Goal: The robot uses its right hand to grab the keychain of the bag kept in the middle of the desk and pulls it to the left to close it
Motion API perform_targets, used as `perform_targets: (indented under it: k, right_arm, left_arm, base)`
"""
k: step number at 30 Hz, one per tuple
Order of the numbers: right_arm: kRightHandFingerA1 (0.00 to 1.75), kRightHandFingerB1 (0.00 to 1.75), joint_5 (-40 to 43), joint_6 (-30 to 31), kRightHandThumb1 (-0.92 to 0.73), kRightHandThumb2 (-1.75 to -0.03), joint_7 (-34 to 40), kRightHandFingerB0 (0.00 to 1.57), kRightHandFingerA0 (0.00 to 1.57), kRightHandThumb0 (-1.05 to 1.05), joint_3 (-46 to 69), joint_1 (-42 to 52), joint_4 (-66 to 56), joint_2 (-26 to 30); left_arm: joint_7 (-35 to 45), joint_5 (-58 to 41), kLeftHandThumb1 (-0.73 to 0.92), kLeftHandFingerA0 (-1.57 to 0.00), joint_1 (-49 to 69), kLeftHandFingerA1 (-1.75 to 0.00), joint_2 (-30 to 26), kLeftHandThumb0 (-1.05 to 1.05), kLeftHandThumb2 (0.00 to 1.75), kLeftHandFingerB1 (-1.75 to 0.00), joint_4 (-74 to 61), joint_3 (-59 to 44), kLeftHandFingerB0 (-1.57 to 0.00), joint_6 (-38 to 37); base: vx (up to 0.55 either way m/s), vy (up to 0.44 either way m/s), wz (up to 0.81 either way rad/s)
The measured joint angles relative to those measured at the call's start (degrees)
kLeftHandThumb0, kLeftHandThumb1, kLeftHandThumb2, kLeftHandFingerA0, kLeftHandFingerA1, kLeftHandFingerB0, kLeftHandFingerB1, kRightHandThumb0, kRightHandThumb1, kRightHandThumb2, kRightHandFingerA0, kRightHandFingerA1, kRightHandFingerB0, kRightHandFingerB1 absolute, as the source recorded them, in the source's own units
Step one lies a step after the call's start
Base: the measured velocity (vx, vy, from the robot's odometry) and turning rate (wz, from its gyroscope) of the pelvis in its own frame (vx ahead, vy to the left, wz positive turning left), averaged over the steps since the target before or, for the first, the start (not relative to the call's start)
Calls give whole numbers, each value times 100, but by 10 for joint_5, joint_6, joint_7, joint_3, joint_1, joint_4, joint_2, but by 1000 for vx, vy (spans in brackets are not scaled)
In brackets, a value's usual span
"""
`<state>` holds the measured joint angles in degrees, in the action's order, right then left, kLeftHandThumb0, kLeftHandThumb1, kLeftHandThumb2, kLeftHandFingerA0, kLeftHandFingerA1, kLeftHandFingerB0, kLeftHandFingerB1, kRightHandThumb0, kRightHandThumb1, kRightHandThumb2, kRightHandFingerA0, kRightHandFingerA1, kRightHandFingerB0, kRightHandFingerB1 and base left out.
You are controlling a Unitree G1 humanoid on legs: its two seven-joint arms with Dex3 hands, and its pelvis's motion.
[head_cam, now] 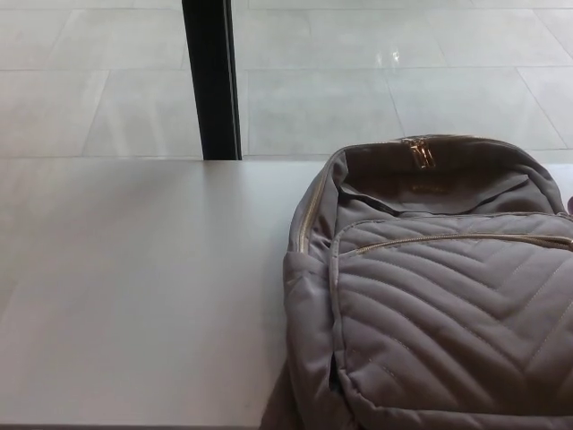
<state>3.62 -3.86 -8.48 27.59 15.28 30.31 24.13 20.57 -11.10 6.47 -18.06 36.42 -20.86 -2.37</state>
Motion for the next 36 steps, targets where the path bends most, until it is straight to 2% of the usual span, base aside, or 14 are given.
perform_targets:
  k: [2,4,5,7,8,15,16,17,20,26,27,31,33,36]
  right_arm:
    - [52,19,12,0,-75,-63,-6,2,32,-68,22,-8,-2,10]
    - [48,20,25,0,-75,-63,-12,2,27,-74,44,-17,-8,18]
    - [47,21,31,1,-74,-63,-15,3,25,-74,53,-20,-13,23]
    - [56,22,44,5,-59,-96,-21,0,25,-73,74,-37,-20,41]
    - [46,22,49,6,-74,-63,-24,7,29,-68,81,-45,-21,49]
    - [55,33,89,50,-58,-94,-37,5,26,-74,105,-117,-97,88]
    - [47,29,94,55,-72,-62,-39,11,37,-69,105,-129,-103,91]
    - [57,41,96,60,-57,-91,-40,6,30,-72,104,-135,-109,92]
    - [56,38,104,82,-59,-92,-40,7,29,-73,98,-161,-141,95]
    - [49,26,116,128,-69,-61,-41,14,36,-59,68,-197,-202,95]
    - [52,22,116,135,-69,-63,-40,10,23,-45,63,-200,-209,95]
    - [54,26,123,167,-75,-62,-38,0,7,-48,56,-221,-223,93]
    - [55,22,127,183,-70,-63,-38,8,6,-51,56,-227,-223,93]
    - [45,23,131,206,-74,-61,-36,4,8,-55,56,-228,-224,89]
  left_arm:
    - [17,-15,46,-48,-1,-120,-2,-105,57,-112,-7,-14,-28,4]
    - [33,-29,46,-54,-1,-116,-4,-105,56,-112,-12,-26,-31,9]
    - [42,-36,31,-53,-1,-116,-5,-105,84,-106,-15,-31,-33,12]
    - [60,-50,46,-50,2,-118,-5,-105,57,-112,-18,-40,-29,24]
    - [68,-56,45,-50,2,-118,-5,-105,57,-112,-19,-43,-28,30]
    - [110,-88,46,-52,1,-118,-12,-105,57,-112,-28,-57,-29,53]
    - [114,-90,46,-54,1,-117,-14,-105,57,-112,-28,-58,-29,54]
    - [116,-92,46,-54,1,-116,-14,-105,58,-113,-29,-58,-29,54]
    - [122,-97,46,-55,-1,-115,-16,-105,57,-111,-29,-58,-29,54]
    - [129,-100,50,-61,3,-112,-25,-104,57,-112,-28,-53,-34,54]
    - [129,-99,30,-64,4,-107,-26,-99,87,-103,-28,-52,-42,54]
    - [129,-98,29,-69,7,-104,-28,-104,90,-102,-25,-45,-54,54]
    - [130,-98,47,-58,8,-110,-28,-98,56,-110,-19,-42,-37,54]
    - [133,-96,47,-63,9,-111,-31,-98,55,-112,-8,-36,-37,54]
  base:
    - [0,0,0]
    - [0,0,0]
    - [0,0,0]
    - [0,0,0]
    - [0,0,0]
    - [0,0,0]
    - [0,0,0]
    - [0,0,0]
    - [0,0,0]
    - [0,0,0]
    - [0,0,0]
    - [0,0,0]
    - [0,0,0]
    - [0,0,0]
